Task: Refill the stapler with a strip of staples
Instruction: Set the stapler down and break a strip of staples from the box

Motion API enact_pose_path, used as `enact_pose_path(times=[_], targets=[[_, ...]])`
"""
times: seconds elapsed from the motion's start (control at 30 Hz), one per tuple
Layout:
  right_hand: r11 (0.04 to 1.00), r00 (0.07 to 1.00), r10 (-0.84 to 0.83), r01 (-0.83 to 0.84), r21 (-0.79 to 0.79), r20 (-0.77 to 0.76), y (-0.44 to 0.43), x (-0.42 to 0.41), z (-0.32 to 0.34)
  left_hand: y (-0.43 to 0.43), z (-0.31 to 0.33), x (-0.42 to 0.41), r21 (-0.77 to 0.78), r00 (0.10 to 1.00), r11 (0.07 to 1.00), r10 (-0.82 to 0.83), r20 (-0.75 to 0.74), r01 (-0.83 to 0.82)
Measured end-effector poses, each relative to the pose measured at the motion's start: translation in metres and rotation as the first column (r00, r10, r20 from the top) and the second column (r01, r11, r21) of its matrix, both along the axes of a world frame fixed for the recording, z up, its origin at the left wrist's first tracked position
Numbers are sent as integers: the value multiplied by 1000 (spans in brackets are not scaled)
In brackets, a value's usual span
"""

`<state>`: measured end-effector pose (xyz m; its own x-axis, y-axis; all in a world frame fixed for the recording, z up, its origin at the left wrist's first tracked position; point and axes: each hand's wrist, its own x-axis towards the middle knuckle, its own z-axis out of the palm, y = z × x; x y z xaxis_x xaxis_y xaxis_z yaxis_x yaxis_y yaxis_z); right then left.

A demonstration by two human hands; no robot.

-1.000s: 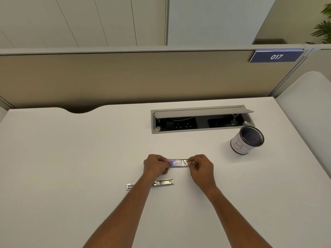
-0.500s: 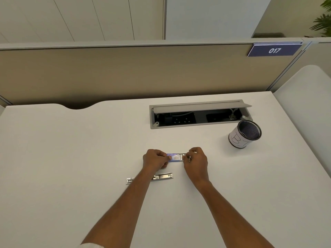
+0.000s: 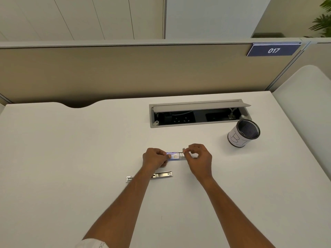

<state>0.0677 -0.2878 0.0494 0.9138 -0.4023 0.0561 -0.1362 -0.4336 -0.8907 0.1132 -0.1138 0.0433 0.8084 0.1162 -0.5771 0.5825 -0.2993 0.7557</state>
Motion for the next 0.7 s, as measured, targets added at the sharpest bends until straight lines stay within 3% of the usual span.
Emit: enact_pose_path(times=[0.13, 0.33, 0.7], targets=[[996, 1000, 12, -11, -84, 16, 2, -18, -1, 0, -1, 0, 13, 1000, 1000, 1, 2, -1], [961, 995, 32, -56, -269, -95, 14, -45, -18, 0, -3, -1, -3, 1000, 1000, 10, 18, -10], [962, 985, -45, -2, -272, -166, 23, -50, -23, -1, -1, -2, 14, 1000, 1000, 6, 14, -7]])
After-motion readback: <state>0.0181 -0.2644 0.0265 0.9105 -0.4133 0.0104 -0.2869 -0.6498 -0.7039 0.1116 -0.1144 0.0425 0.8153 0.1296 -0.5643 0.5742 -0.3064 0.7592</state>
